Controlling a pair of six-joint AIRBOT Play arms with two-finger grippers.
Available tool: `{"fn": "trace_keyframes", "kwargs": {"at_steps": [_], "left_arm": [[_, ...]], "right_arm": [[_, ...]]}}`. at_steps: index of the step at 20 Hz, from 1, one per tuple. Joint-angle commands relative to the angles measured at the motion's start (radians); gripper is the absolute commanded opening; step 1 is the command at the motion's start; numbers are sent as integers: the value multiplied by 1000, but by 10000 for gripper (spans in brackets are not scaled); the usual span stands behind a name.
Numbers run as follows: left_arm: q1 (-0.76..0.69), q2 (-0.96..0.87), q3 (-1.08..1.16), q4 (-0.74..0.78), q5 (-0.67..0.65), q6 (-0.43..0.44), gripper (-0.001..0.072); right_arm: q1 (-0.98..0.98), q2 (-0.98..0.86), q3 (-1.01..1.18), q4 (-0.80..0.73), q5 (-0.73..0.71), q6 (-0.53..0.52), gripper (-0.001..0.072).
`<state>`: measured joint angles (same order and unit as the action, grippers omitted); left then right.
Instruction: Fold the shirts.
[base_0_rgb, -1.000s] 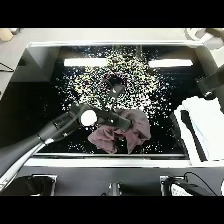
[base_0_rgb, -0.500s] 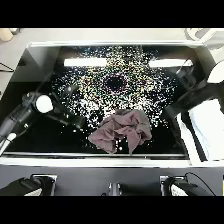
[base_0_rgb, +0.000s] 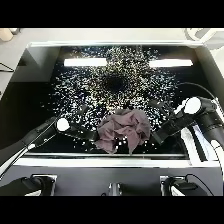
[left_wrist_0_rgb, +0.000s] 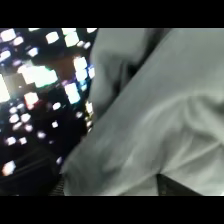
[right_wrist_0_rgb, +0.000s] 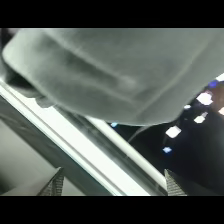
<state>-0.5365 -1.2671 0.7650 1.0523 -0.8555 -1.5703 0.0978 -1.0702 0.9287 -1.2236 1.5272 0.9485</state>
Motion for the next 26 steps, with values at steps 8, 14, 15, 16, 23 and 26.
{"fn": "trace_keyframes", "kwargs": {"at_steps": [8, 14, 15, 16, 23, 26], "left_arm": [[-15, -23, -10, -85, 106, 0, 27], [-15, 21, -10, -84, 71, 12, 27], [-15, 28, -10, -84, 76, 27, 26], [-15, 34, -10, -84, 82, 31, 27], [-14, 56, 45, -83, 97, 92, 26], [1, 90, 159, 1, 94, 98, 25]], "right_arm": [[6, 10, -262, 212, -340, -132, 709], [3, 51, -86, -21, -165, -98, 716], [3, 57, -73, -66, -173, -61, 713], [3, 50, -77, -83, -201, -39, 712], [3, -160, -116, 42, -415, -36, 58], [3, -125, 0, -14, -309, -36, 25]]}}
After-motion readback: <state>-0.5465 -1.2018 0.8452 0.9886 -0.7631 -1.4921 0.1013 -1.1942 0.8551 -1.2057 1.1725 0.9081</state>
